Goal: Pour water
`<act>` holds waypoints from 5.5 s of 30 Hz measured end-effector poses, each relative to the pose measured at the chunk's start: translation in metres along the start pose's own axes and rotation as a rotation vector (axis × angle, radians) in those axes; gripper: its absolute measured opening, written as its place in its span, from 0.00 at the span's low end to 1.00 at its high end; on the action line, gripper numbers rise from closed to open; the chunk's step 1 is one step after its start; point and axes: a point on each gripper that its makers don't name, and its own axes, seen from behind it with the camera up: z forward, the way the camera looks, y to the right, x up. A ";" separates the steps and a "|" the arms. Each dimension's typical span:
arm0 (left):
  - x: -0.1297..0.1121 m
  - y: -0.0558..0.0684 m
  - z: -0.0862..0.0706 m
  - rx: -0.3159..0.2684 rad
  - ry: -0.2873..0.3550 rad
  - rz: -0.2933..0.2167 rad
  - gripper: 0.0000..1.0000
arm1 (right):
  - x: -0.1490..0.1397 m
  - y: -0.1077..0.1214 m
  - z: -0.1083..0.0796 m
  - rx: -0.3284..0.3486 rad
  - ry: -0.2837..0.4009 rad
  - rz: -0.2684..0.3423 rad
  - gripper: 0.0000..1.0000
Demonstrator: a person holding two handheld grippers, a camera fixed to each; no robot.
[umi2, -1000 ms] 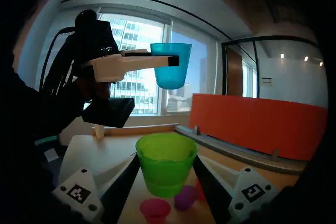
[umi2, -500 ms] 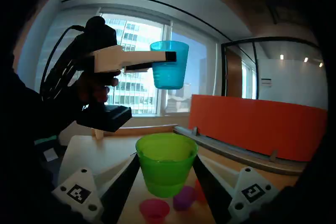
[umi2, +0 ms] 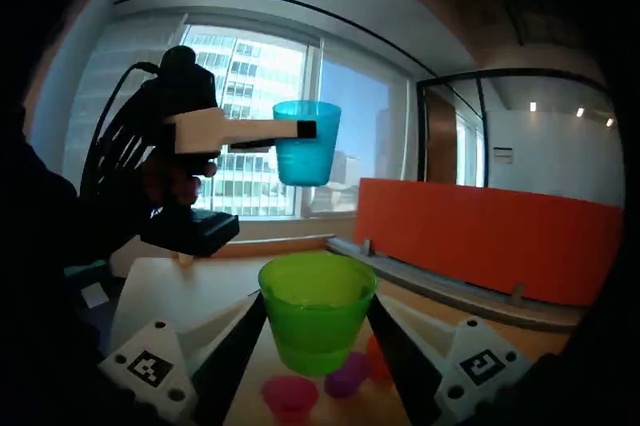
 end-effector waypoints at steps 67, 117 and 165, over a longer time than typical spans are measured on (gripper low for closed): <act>-0.211 0.000 -0.063 -0.076 -0.454 0.021 0.85 | -0.072 0.029 -0.058 -0.017 -0.260 0.027 0.89; -0.351 0.026 -0.076 -0.228 -0.768 0.014 0.85 | -0.213 0.022 -0.051 0.031 -0.561 0.035 0.89; -0.372 0.025 -0.088 -0.233 -0.804 -0.014 0.85 | -0.235 0.017 -0.059 0.003 -0.591 0.075 1.00</act>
